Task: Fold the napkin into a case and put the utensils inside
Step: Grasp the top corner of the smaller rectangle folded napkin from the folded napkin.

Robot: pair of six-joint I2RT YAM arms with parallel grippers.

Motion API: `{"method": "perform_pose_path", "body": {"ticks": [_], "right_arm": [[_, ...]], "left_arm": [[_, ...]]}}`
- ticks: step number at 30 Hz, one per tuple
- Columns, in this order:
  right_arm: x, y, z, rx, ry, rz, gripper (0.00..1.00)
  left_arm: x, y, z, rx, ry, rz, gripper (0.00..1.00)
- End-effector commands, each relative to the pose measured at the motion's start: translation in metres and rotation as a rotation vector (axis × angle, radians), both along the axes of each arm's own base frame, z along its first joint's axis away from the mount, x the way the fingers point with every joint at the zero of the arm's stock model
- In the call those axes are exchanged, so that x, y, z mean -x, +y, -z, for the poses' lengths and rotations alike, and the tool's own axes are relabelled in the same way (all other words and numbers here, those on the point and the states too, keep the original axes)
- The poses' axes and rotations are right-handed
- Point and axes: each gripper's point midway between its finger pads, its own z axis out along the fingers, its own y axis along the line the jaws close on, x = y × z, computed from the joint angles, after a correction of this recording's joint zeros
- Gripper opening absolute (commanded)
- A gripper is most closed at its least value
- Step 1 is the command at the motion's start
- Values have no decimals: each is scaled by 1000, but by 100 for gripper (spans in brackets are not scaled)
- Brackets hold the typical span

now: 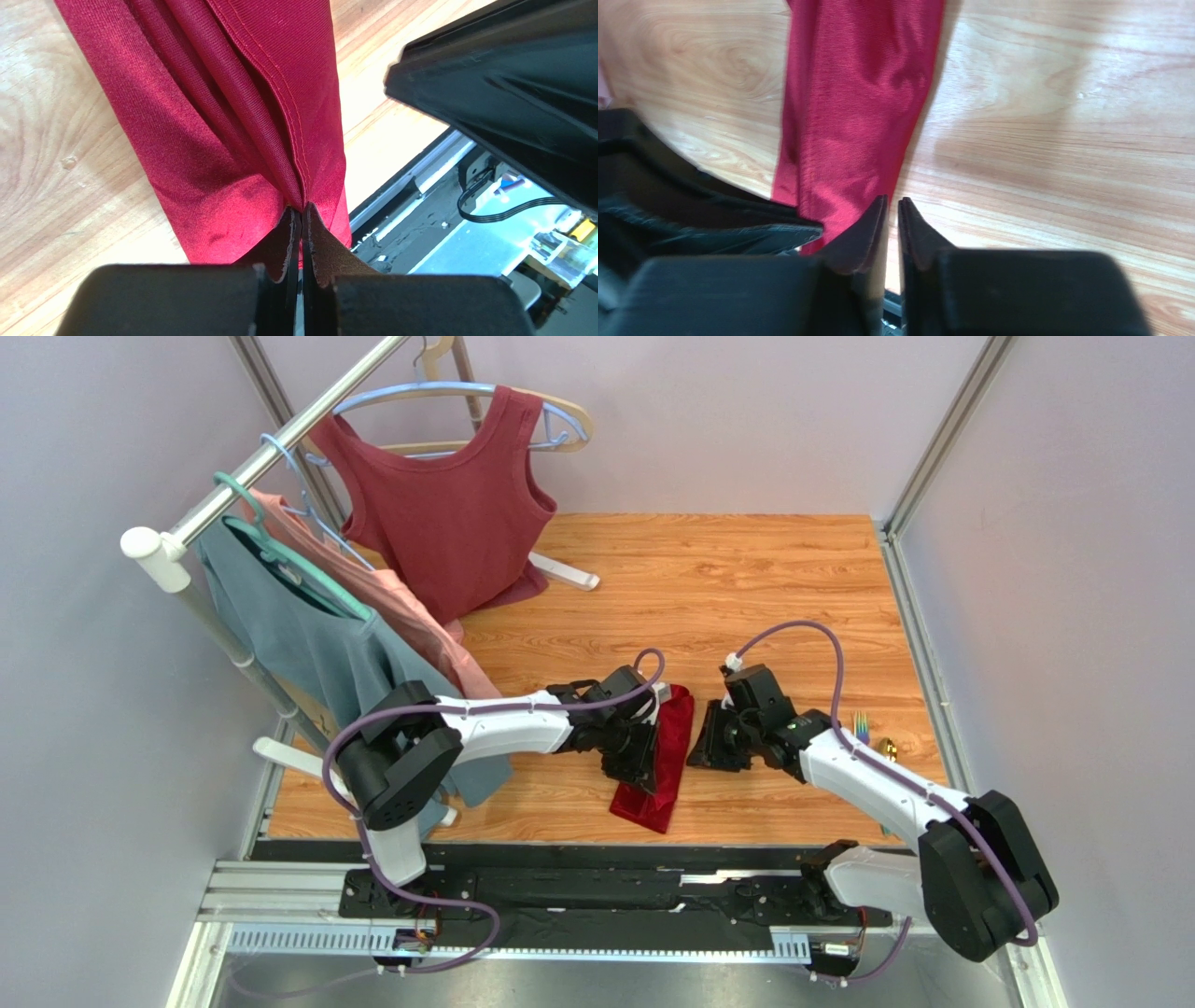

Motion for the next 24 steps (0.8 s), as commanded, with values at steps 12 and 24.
{"method": "perform_pose_path", "body": {"ticks": [12, 24], "right_arm": [[0, 38, -40, -164, 39, 13, 51], [46, 51, -51, 1, 21, -84, 57]], "left_arm": [[-3, 1, -38, 126, -99, -1, 37], [-15, 74, -29, 71, -89, -133, 43]]}}
